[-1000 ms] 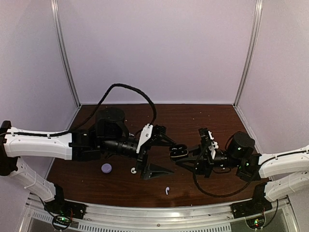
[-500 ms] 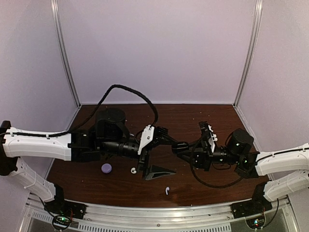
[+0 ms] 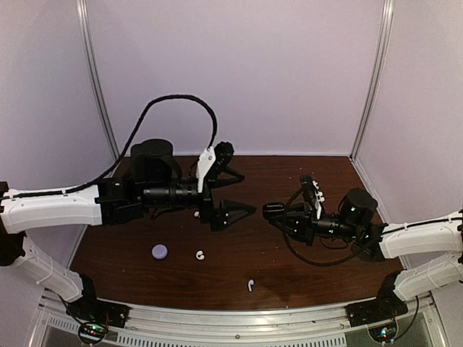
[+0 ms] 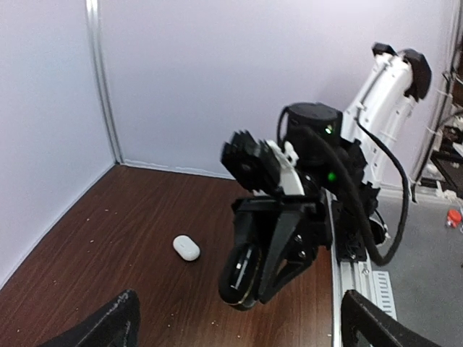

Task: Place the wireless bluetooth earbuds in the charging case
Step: Place the charging case with the earbuds at the center of the board.

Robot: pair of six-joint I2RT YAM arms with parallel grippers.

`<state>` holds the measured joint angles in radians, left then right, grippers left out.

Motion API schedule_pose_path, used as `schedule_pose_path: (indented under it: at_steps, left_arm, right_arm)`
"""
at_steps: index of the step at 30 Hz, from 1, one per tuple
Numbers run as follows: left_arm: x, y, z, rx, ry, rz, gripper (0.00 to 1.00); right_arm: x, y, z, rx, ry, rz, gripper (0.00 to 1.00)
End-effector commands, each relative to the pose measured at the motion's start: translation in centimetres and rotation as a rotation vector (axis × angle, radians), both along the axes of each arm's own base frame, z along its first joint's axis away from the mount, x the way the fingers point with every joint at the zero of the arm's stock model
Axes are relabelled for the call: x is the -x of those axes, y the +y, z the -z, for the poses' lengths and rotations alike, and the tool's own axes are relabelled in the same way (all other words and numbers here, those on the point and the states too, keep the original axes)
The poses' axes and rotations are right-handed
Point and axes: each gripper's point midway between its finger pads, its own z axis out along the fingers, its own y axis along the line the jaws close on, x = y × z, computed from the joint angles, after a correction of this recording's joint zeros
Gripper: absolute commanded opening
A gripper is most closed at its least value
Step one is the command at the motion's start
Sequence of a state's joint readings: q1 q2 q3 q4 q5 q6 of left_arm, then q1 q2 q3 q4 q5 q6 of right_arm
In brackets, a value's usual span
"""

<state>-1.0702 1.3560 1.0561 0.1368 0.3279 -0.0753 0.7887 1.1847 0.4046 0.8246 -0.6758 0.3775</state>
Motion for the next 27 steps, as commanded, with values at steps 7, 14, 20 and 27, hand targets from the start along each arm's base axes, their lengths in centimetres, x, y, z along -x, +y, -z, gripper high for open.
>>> schedule_pose_path:
  at_steps: [7,14,20,27]
  left_arm:
    - [-7.1,3.6,-9.2,0.251,0.21,-0.206,0.98]
    - [-9.9,4.8,-10.7,0.338,0.364,-0.193,0.98]
    - [-10.5,5.1,-11.1,0.347,0.398,-0.193,0.98]
    - [-10.8,5.9,-11.2,0.344,0.407,-0.187,0.98]
  right_arm:
    - [-5.9,-1.6,4.2,0.128,0.12,0.179,0.0]
    - [-10.3,-1.7,8.2,0.262,0.213,0.266,0.0]
    - [-15.6,-0.5,11.3,0.352,0.295,0.326,0.0]
    - [-20.8,2.2,14.9,0.417,0.389,0.335,0.0]
